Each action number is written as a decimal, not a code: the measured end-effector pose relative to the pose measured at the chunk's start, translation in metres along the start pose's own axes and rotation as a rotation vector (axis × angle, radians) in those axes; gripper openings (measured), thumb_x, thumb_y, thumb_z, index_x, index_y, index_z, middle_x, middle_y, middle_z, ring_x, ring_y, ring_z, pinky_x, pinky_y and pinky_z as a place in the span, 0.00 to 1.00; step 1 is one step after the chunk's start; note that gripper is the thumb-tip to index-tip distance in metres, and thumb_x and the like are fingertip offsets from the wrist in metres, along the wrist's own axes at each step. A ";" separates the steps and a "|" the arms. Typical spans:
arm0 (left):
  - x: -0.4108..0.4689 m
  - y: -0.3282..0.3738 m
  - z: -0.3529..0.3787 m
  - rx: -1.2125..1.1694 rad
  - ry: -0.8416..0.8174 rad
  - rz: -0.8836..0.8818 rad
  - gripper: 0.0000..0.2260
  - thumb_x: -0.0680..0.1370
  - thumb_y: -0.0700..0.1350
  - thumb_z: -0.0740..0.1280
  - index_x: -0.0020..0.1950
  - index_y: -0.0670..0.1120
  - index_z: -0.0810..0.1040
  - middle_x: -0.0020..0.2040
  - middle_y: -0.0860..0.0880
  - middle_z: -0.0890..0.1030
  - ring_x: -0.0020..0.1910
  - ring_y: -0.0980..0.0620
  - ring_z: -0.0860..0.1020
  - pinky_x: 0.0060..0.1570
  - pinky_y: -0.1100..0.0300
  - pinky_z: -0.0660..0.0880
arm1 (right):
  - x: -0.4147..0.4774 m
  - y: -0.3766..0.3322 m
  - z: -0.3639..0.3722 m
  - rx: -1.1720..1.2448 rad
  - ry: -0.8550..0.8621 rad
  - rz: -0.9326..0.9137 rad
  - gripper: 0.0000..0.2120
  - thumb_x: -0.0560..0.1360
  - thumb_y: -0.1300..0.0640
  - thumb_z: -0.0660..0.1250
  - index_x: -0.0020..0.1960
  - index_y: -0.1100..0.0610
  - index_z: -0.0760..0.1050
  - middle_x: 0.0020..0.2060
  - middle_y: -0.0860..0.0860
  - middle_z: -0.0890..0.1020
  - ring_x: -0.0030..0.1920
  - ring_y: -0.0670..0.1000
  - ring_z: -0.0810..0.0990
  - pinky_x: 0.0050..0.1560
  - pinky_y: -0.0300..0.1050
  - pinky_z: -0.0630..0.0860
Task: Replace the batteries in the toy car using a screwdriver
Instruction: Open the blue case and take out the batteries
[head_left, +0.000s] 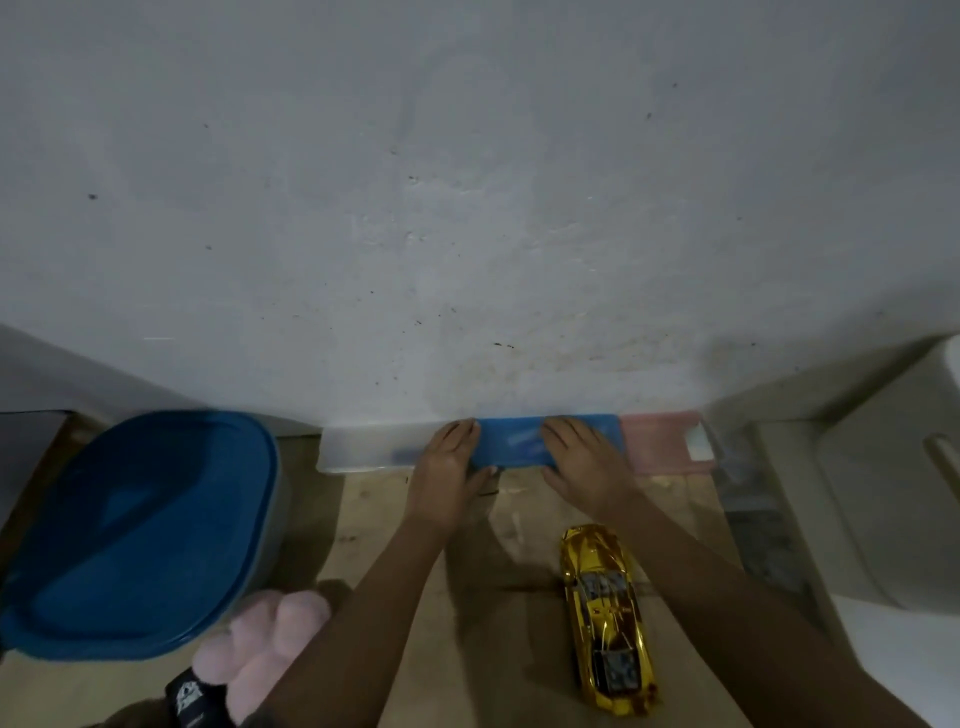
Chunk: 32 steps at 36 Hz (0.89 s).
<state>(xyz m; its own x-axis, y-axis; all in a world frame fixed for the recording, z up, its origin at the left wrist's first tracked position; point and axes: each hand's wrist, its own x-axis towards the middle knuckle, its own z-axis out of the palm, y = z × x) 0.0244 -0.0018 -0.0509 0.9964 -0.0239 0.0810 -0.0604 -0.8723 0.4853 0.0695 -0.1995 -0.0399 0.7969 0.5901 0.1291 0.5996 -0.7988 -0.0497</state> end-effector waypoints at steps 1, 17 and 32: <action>0.000 -0.001 0.001 0.007 0.016 0.012 0.27 0.64 0.40 0.79 0.59 0.34 0.77 0.56 0.37 0.81 0.55 0.39 0.79 0.60 0.50 0.71 | 0.000 0.001 0.002 -0.058 0.031 -0.043 0.26 0.55 0.52 0.80 0.50 0.61 0.81 0.47 0.55 0.84 0.47 0.54 0.83 0.44 0.46 0.80; -0.002 0.003 0.008 -0.018 0.105 0.013 0.22 0.71 0.40 0.73 0.63 0.35 0.74 0.62 0.39 0.78 0.63 0.43 0.75 0.65 0.56 0.62 | -0.007 0.014 0.026 -0.298 0.222 -0.279 0.26 0.82 0.59 0.42 0.55 0.64 0.79 0.51 0.59 0.83 0.51 0.57 0.83 0.52 0.50 0.79; -0.001 0.013 -0.004 -0.059 0.131 -0.100 0.21 0.72 0.46 0.72 0.62 0.37 0.76 0.57 0.41 0.79 0.57 0.44 0.77 0.58 0.56 0.73 | -0.001 0.015 0.028 -0.243 0.381 -0.247 0.25 0.82 0.55 0.45 0.54 0.65 0.79 0.50 0.59 0.84 0.50 0.57 0.83 0.53 0.51 0.78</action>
<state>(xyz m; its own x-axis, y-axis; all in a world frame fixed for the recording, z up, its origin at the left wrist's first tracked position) 0.0226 -0.0109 -0.0412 0.9816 0.1287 0.1409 0.0312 -0.8367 0.5468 0.0805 -0.2089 -0.0683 0.5232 0.7164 0.4616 0.6963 -0.6716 0.2532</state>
